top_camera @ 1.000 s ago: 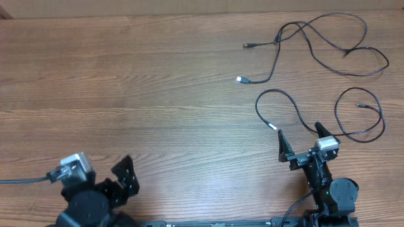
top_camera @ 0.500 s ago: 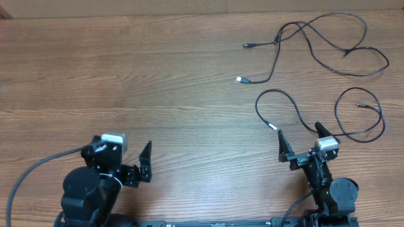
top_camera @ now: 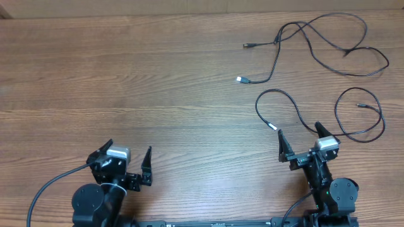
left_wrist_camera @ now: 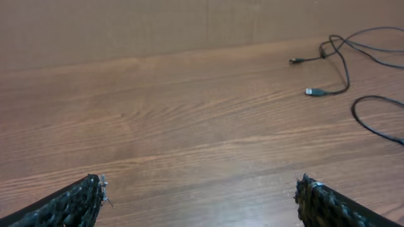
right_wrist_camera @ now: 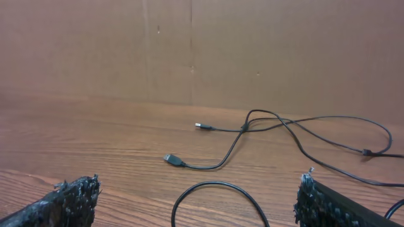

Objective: Untangle cables

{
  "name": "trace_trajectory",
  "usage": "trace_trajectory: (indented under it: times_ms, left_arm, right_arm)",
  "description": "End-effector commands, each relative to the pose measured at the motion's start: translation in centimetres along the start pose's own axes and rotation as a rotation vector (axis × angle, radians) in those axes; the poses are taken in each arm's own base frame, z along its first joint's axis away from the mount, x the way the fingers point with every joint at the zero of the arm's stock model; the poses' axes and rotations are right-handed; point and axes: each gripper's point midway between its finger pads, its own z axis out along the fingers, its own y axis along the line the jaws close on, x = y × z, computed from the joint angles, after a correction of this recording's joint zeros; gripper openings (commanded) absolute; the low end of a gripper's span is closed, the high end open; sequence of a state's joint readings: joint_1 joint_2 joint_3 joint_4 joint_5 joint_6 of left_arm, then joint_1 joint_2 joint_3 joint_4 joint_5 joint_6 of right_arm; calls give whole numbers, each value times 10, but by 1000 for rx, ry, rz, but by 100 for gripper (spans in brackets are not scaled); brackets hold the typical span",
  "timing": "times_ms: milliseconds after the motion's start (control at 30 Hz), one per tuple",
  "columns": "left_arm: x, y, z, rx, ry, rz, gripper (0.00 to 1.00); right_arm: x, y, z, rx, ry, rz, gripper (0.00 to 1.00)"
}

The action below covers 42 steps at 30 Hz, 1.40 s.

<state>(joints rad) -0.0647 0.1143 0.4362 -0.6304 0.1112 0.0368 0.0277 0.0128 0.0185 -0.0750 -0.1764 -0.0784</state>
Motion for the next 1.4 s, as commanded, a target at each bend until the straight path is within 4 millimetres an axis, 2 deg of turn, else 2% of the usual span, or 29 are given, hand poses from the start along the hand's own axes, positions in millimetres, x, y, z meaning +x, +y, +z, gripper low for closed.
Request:
trace_trajectory:
  times_ms: [0, 667, 933, 1033, 1200, 1300, 1367]
  left_arm:
    - [5, 4, 3, -19, -34, 23, 100]
    - [4, 21, 21, -96, -167, 26, 100]
    - [0, 27, 36, -122, -305, 32, 99]
    - [4, 29, 42, -124, -351, 14, 100]
    - [12, 35, 44, -145, -321, -4, 100]
    - [31, 38, 49, -154, -245, -14, 100]
    - [34, 40, 49, -167, -231, -20, 100]
  right_arm:
    - [1, 1, 0, -5, -6, 6, 100]
    - [1, 1, 0, -5, -6, 6, 100]
    - [1, 1, 0, -5, -6, 6, 100]
    - [1, 1, 0, -5, -6, 6, 100]
    - [1, 1, 0, -5, -6, 6, 100]
    - [1, 1, 0, -5, -6, 6, 100]
    - [1, 1, 0, -5, -6, 6, 100]
